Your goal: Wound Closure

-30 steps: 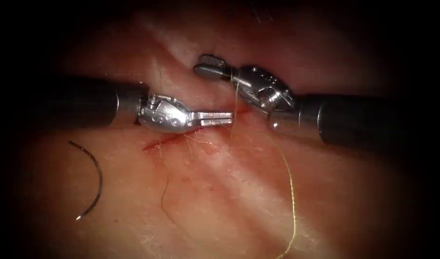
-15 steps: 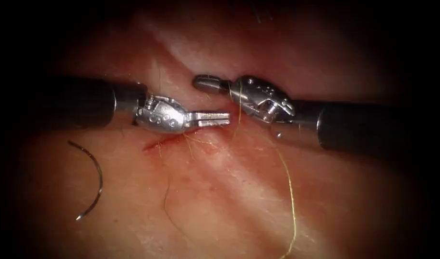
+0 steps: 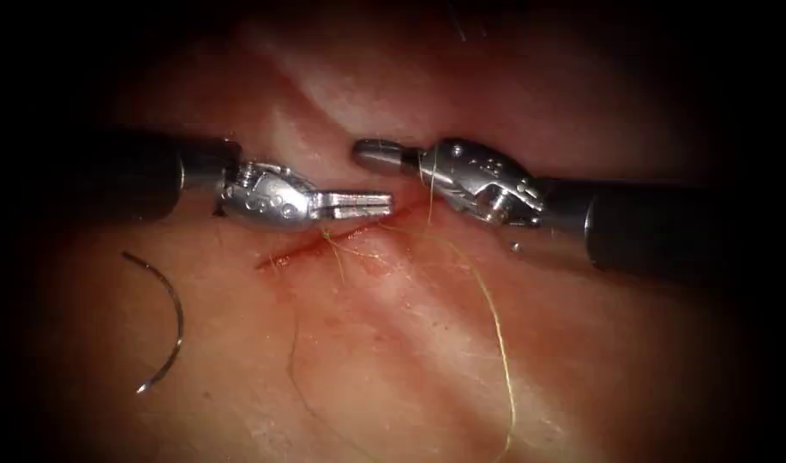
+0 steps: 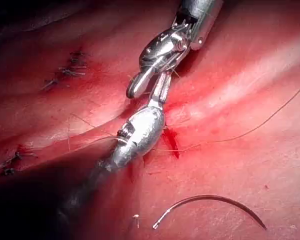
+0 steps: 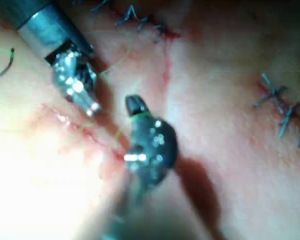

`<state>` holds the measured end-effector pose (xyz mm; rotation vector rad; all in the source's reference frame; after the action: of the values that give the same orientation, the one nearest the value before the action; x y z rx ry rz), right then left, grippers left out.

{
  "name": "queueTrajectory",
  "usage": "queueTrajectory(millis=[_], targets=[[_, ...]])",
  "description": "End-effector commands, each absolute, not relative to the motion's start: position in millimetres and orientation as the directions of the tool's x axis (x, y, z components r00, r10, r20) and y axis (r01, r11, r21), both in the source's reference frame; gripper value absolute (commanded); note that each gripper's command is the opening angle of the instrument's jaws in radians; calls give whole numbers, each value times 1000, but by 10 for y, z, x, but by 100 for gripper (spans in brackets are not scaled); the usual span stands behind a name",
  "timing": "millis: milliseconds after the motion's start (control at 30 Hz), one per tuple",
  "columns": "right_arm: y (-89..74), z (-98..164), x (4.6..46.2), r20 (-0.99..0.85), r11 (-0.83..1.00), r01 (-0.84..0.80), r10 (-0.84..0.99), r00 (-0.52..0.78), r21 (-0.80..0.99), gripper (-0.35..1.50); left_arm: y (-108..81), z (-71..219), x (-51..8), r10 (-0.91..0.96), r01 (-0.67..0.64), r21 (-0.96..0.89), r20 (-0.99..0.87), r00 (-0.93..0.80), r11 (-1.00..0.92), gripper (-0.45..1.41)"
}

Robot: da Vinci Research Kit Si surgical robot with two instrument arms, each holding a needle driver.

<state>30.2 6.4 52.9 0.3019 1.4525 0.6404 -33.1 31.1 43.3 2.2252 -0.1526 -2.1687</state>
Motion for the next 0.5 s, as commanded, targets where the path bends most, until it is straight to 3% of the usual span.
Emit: queueTrajectory(millis=[33, 500], targets=[[59, 527, 306, -822, 803, -206, 569, -10, 559, -35, 318, 437, -331, -87, -57, 86, -996, 18, -995, -45], [26, 520, 282, -833, 817, -183, 554, -19, 547, -35, 393, 412, -276, -15, -119, 21, -999, -48, -993, -45]])
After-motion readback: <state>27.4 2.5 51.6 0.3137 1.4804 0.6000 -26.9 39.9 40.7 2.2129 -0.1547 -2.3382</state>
